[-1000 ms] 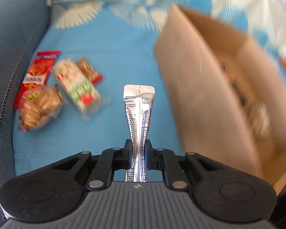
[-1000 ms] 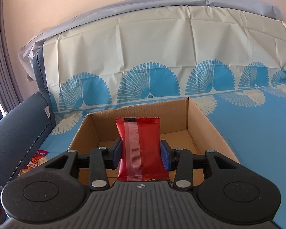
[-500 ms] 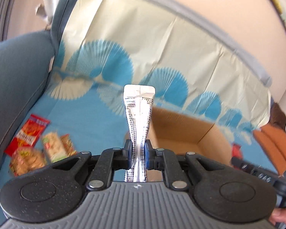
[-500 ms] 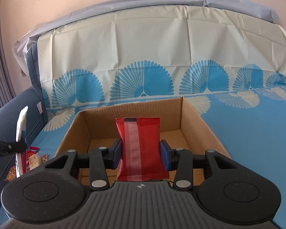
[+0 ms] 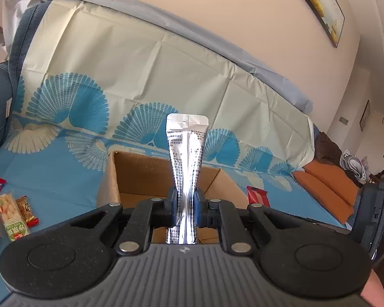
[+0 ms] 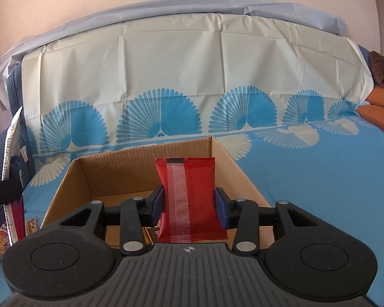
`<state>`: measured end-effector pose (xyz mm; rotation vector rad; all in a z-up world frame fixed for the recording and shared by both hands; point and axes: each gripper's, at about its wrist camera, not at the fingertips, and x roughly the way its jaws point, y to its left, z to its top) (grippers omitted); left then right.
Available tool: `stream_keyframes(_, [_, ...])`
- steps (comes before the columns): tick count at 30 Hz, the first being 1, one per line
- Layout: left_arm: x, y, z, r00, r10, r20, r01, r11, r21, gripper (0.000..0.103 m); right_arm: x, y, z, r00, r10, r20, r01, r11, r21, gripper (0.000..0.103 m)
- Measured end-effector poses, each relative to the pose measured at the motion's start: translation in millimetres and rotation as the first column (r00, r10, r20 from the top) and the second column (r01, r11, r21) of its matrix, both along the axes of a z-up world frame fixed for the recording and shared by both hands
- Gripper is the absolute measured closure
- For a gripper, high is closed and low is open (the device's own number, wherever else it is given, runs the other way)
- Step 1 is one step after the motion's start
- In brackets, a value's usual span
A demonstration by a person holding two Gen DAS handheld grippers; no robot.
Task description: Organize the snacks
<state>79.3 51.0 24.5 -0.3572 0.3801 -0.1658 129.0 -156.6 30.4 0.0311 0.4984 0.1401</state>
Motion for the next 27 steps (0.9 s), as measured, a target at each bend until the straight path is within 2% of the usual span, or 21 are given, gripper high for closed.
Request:
stream_keyframes(6, [6.8,-2.7,-5.8,1.0,-0.017,-0.011,0.017,0.999,-0.038,0.089,-2.9,-3.5,2.6,0.998,-0.055,0.04,0.055,0.998,-0.002,0.059])
stream_keyframes(11, [12.8,-3.4,-10.1,0.999,-0.035,-0.038,0.032,0.997,-0.066,0.089,-3.1,1.5,0.4,0.998,-0.054,0.038,0.055,0.998,-0.012,0.058])
stream_keyframes(13, [13.5,-3.2,-11.0,0.998,-0.048,-0.045,0.044,0.996,-0.081,0.087,-2.6,5.0,-1.4,0.998,-0.054,0.027,0.054,0.998,-0.014,0.056])
stream_keyframes(16, [16.2,-4.2,-11.1,0.996,-0.06,-0.058,0.056,0.996,-0.075,0.081,-2.2,10.2,-4.5,0.998,-0.067,0.013,0.068,0.997,-0.023,0.034])
stream_keyframes(18, [14.3,-2.5,-8.7,0.998,-0.044,-0.044,0.042,0.997,-0.062,0.079,-2.8,12.1,-3.8,0.997,-0.072,0.02,0.072,0.997,-0.021,0.033])
stream_keyframes(23, [15.1,10.3,-11.0,0.998,-0.016,-0.065,0.01,0.995,-0.102,0.079,-2.6,17.1,-4.7,0.996,-0.081,0.021,0.081,0.996,-0.019,0.032])
stream_keyframes(27, [13.3,19.3,-9.8,0.998,0.006,-0.065,-0.013,0.994,-0.105,0.079,-4.5,24.2,-4.0,0.997,-0.065,0.038,0.066,0.998,-0.01,0.032])
